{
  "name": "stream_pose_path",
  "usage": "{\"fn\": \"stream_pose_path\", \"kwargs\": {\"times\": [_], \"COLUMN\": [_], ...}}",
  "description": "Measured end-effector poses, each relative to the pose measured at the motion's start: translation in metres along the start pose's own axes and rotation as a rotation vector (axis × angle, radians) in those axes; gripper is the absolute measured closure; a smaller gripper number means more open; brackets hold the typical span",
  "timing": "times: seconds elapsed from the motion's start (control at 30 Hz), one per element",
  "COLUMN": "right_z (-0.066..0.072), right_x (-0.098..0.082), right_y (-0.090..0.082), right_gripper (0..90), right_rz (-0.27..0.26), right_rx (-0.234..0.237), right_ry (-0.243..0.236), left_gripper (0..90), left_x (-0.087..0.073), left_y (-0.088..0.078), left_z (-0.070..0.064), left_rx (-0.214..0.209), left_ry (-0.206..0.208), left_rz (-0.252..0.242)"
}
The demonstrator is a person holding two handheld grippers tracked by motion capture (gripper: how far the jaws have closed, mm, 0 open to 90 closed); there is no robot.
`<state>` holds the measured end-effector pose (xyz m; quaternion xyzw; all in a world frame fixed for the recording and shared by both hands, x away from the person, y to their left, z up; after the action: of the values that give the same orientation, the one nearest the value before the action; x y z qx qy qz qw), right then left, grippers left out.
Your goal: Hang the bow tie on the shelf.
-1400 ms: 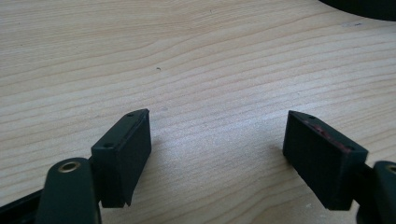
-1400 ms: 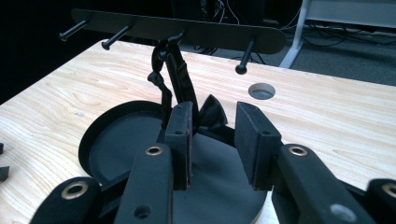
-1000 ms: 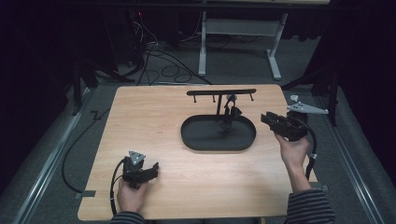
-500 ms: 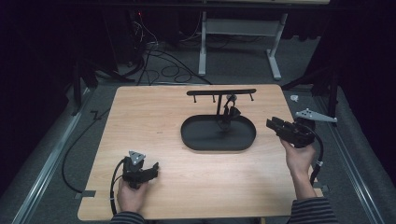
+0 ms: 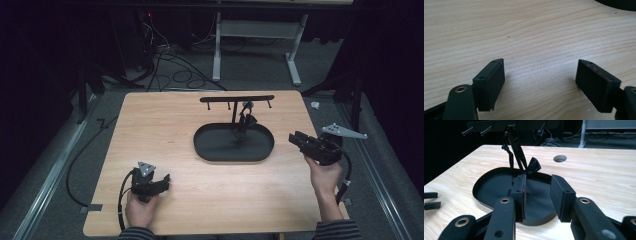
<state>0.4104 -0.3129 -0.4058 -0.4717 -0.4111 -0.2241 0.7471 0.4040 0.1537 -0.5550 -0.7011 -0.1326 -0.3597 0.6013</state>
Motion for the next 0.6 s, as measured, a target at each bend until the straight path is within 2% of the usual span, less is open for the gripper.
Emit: {"fn": "stream_pose_path", "kwargs": {"times": [0.2, 0.33, 0.6], "right_z": [0.0, 0.002, 0.005], "right_x": [-0.007, -0.012, -0.019], "right_y": [-0.007, -0.013, -0.016], "right_gripper": [67.2, 66.6, 66.6], "right_rz": [-0.007, -0.028, -0.032], "right_rx": [0.008, 0.033, 0.042], "right_ry": [0.009, 0.023, 0.023], "left_gripper": [23.8, 23.8, 23.8], "left_x": [0.0, 0.0, 0.0], "left_y": [0.0, 0.0, 0.0], "left_z": [0.0, 0.0, 0.0], "left_rx": [0.0, 0.0, 0.0], "left_ry": [0.001, 0.0, 0.001], "left_rz": [0.001, -0.001, -0.001]}}
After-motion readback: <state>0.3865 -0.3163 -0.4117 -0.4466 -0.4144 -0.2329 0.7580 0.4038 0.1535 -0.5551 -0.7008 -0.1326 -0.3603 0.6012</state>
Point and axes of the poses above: each handheld gripper's, and its own axes: y roughly forward along the jaws, x roughly out of its top, z roughly to its left, the point moved 7 cm from there along y, roughly forward along the jaws, and after that the axes turned 6 degrees about z, right-handed, at the moved point
